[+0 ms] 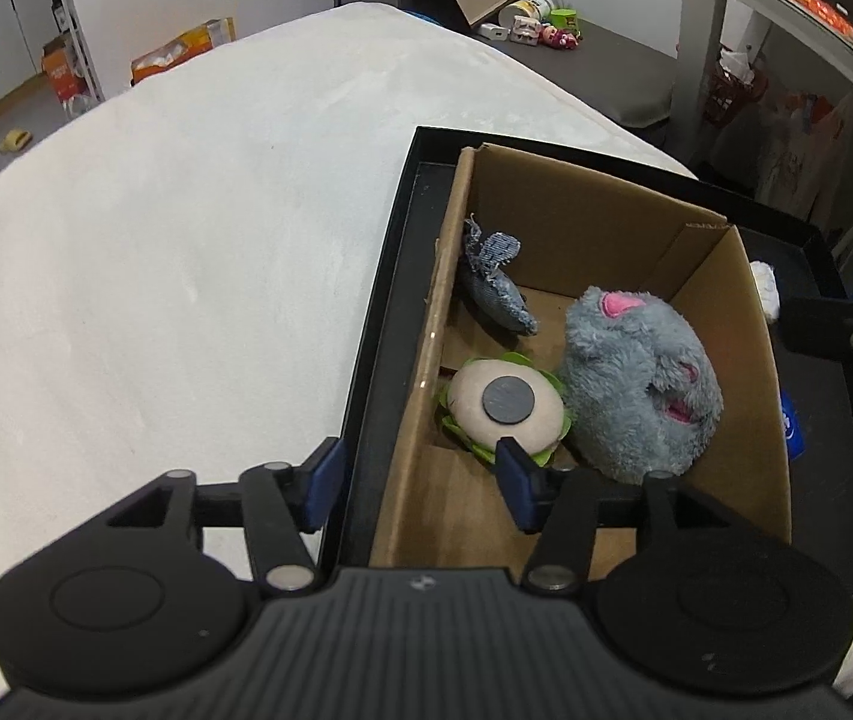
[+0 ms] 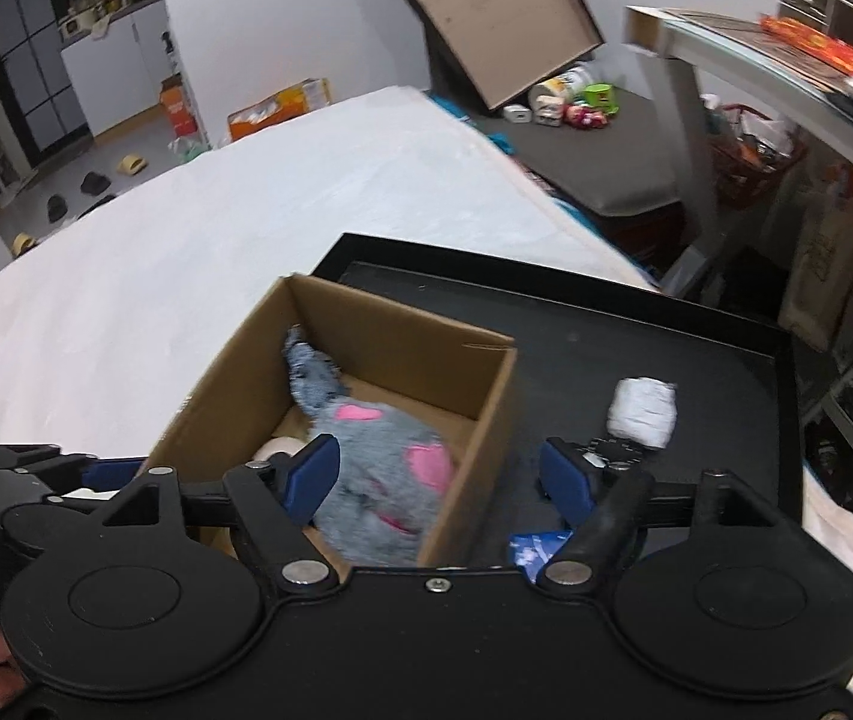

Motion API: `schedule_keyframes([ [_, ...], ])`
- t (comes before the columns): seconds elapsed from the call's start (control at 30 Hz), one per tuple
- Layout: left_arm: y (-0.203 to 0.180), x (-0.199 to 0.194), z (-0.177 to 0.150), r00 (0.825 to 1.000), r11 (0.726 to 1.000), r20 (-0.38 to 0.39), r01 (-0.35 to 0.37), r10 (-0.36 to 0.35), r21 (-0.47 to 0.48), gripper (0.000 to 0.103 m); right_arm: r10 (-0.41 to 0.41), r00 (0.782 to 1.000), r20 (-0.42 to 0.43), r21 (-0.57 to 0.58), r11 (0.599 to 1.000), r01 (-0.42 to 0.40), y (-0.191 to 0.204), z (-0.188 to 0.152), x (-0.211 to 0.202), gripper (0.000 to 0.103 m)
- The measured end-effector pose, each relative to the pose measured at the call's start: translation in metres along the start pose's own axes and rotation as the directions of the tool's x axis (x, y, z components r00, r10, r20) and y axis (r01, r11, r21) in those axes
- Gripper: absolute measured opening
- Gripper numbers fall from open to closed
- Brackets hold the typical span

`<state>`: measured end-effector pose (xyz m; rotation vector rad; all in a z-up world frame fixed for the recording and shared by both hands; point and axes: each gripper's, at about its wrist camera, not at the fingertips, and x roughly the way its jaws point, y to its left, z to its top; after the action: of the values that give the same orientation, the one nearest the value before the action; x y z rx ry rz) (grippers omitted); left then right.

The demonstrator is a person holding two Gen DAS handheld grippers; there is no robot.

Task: Organize soft objects
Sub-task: 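Move the right gripper to the blue tissue pack and grasp it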

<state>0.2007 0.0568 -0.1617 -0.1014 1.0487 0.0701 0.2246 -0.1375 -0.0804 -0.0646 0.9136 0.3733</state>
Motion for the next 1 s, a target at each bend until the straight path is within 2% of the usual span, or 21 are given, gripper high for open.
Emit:
schedule_keyframes([
  [0.37, -0.017, -0.002, 0.003, 0.998, 0.998, 0.017, -0.054, 0.054, 0.041, 0.073, -0.002, 1.0, 0.004, 0.101, 0.995, 0.002, -0.052, -0.025, -0.006, 0.077],
  [0.87, -0.034, 0.009, 0.005, 0.995, 0.992, -0.013, -0.101, 0.103, 0.081, 0.075, 0.048, 0.997, -0.053, 0.161, 0.986, -0.039, -0.086, -0.055, 0.014, 0.078],
  [1.0, -0.039, 0.012, 0.005, 0.994, 0.99, -0.018, -0.108, 0.11, 0.092, 0.075, 0.056, 0.996, -0.072, 0.161, 0.986, -0.043, -0.088, -0.063, 0.024, 0.087],
])
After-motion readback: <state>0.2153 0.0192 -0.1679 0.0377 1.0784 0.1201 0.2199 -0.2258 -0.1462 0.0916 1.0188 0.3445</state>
